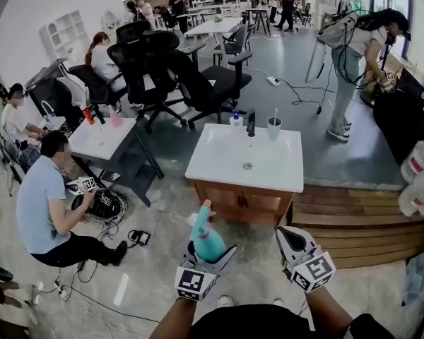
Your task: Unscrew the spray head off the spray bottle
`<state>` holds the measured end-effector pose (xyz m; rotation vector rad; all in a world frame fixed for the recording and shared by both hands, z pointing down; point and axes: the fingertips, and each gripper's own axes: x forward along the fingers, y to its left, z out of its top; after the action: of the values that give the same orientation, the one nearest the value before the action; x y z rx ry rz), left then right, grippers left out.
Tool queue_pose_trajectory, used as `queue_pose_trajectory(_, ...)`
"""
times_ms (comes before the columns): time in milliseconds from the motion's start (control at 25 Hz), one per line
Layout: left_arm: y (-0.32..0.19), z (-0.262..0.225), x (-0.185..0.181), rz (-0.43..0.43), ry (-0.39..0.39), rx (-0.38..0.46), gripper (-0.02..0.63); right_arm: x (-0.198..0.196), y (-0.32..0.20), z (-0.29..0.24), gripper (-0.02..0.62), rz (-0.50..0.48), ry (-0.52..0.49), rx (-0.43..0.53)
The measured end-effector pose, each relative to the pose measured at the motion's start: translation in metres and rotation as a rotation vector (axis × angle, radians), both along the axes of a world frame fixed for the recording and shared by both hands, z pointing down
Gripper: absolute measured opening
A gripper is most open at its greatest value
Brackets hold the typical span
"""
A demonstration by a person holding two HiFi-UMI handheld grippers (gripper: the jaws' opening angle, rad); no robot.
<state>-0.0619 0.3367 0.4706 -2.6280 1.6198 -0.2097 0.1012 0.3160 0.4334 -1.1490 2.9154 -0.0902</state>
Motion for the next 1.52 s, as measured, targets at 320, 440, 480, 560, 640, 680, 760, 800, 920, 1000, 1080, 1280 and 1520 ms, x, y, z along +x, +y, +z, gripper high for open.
queue_pose_trajectory(320, -0.01, 0.003, -0.036, 0.078, -0.015, 0.006, 0.476, -0.041, -0.001, 0.01, 0.005, 0.065, 0.006, -0.019)
queue_pose_trajectory(440, -0.013, 0.005, -0.045, 0.1, -0.028, 0.01, 0.476, -0.048, -0.003, 0.017, 0.005, 0.09, 0.009, -0.034)
queue_pose_trajectory(480, -0.015, 0.006, -0.047, 0.106, -0.028, 0.01, 0.476, -0.049, -0.005, 0.019, 0.005, 0.095, 0.01, -0.039)
queue_pose_trajectory(560, -0.02, 0.009, -0.052, 0.113, -0.025, 0.008, 0.476, -0.052, -0.01, 0.022, 0.005, 0.104, 0.012, -0.046)
queue_pose_trajectory(640, -0.029, 0.011, -0.056, 0.118, -0.023, 0.005, 0.476, -0.057, -0.018, 0.023, 0.005, 0.106, 0.014, -0.049)
queue_pose_trajectory(680, -0.033, 0.012, -0.058, 0.119, -0.023, 0.002, 0.476, -0.059, -0.023, 0.024, 0.005, 0.105, 0.015, -0.051)
queue_pose_trajectory(760, -0.044, 0.015, -0.061, 0.12, -0.026, -0.005, 0.476, -0.064, -0.035, 0.026, 0.005, 0.094, 0.015, -0.061)
queue_pose_trajectory(800, -0.049, 0.016, -0.062, 0.12, -0.029, -0.008, 0.476, -0.066, -0.041, 0.027, 0.005, 0.087, 0.015, -0.065)
queue_pose_trajectory(920, -0.068, 0.016, -0.063, 0.114, -0.017, -0.02, 0.476, -0.07, -0.06, 0.026, 0.005, 0.075, 0.029, -0.056)
queue_pose_trajectory(1000, -0.082, 0.01, -0.065, 0.106, 0.003, -0.02, 0.476, -0.072, -0.075, 0.024, 0.005, 0.071, 0.042, -0.041)
queue_pose_trajectory(1080, -0.099, 0.004, -0.066, 0.1, 0.008, -0.012, 0.476, -0.072, -0.092, 0.023, 0.005, 0.068, 0.05, -0.032)
queue_pose_trajectory(1280, -0.146, 0.002, -0.055, 0.084, -0.005, -0.016, 0.476, -0.057, -0.138, 0.026, 0.005, 0.06, 0.049, -0.045)
queue_pose_trajectory(1520, -0.208, -0.003, -0.035, 0.061, -0.022, -0.024, 0.476, -0.033, -0.205, 0.02, 0.005, 0.046, 0.036, -0.045)
